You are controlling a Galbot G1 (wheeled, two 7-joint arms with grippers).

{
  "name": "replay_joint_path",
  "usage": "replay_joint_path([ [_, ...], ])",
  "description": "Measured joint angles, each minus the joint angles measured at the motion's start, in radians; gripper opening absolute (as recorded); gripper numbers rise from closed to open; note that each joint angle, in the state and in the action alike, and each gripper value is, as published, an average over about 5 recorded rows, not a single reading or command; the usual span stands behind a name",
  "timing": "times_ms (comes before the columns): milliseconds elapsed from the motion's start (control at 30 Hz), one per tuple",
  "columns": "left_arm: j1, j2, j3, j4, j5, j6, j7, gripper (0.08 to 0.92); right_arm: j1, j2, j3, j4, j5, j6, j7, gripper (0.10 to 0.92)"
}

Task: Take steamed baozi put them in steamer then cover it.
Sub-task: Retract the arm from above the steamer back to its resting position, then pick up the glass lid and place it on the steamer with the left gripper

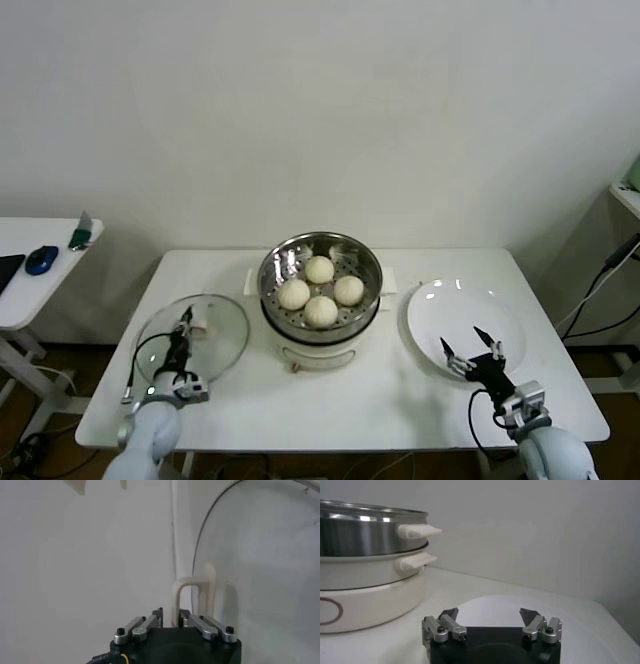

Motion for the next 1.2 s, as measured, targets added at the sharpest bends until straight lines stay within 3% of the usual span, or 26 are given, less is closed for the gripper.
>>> replay_joint_path([
  [167,0.016,0.013,0.001,-0.032,-0.024,0.01,0.0,0.15,0.003,-0.001,0.0,-0.004,-0.006,0.004,-0.001,0.823],
  [433,0.08,0.049,-0.011,-0.165,-0.067,0.069,0.012,0.148,0.015,-0.01,0.0,-0.011,-0.009,0.006,-0.002,0.823],
  [667,0.19,0.103,-0.02,-0.367,-0.085,0.207,0.024,0.148,0.033,-0.026,-0.006,-0.024,-0.009,0.005,-0.001,0.823],
  [967,0.288,0.214,0.01,-0.637,-0.118,0.43,0.048,0.148,0.065,-0.052,-0.027,-0.046,-0.014,-0.002,0.007,0.823],
  [1200,0.259,0.34,0.115,-0.753,-0.162,0.56,0.074,0.148,0.095,-0.058,-0.047,-0.069,-0.028,-0.004,0.013,0.823],
])
